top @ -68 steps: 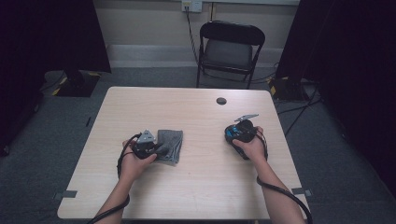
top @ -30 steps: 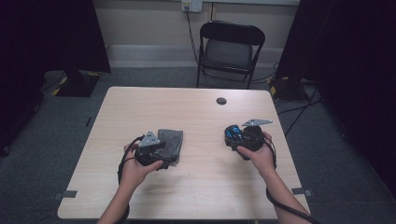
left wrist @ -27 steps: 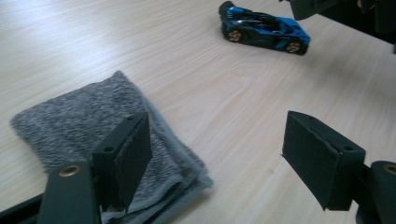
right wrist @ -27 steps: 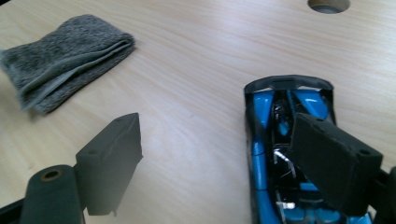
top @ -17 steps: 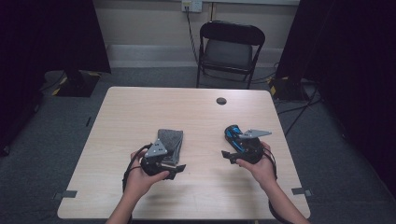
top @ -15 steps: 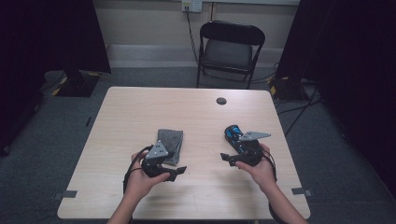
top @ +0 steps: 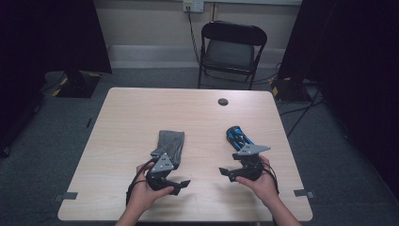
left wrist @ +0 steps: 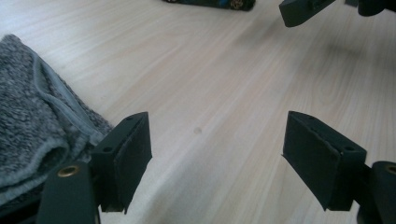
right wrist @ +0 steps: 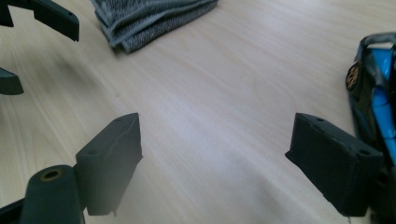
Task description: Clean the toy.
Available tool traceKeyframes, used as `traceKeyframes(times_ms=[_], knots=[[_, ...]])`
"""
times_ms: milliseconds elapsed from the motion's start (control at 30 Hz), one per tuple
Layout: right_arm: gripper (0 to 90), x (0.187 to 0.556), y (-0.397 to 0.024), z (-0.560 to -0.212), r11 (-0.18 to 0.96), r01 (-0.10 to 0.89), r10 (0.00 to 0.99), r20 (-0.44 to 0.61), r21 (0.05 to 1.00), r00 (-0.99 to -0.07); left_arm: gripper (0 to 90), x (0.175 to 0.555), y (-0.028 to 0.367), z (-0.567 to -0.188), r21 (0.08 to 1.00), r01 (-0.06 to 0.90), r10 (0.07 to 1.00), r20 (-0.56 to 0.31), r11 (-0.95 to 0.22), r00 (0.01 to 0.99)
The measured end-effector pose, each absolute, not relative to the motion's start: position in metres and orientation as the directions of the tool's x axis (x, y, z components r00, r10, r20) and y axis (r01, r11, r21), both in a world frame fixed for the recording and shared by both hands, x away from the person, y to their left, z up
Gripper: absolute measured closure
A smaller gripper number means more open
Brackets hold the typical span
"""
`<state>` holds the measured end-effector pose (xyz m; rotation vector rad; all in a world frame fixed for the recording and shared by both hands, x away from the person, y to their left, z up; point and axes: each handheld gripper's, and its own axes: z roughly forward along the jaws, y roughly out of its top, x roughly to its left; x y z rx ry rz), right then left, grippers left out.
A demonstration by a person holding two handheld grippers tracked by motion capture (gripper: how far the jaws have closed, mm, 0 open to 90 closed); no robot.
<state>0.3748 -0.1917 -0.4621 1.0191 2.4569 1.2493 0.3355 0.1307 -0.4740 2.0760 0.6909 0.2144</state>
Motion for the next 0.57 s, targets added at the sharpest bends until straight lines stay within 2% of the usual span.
traceKeyframes(times_ms=[167,567], knots=[[16.4,0.366,-0.190,-0.471,0.413,0.491,0.639,0.139,0.767,-0.756,23.3,0.331,0.130,-0.485,0.791,0.405,0.541,-0.113,-0.458,0.833],[15.5,0.349,-0.179,-0.489,0.489,0.456,0.600,0.092,0.743,-0.794,22.7,0.326,0.126,-0.497,0.767,0.389,0.534,-0.073,-0.510,0.843]])
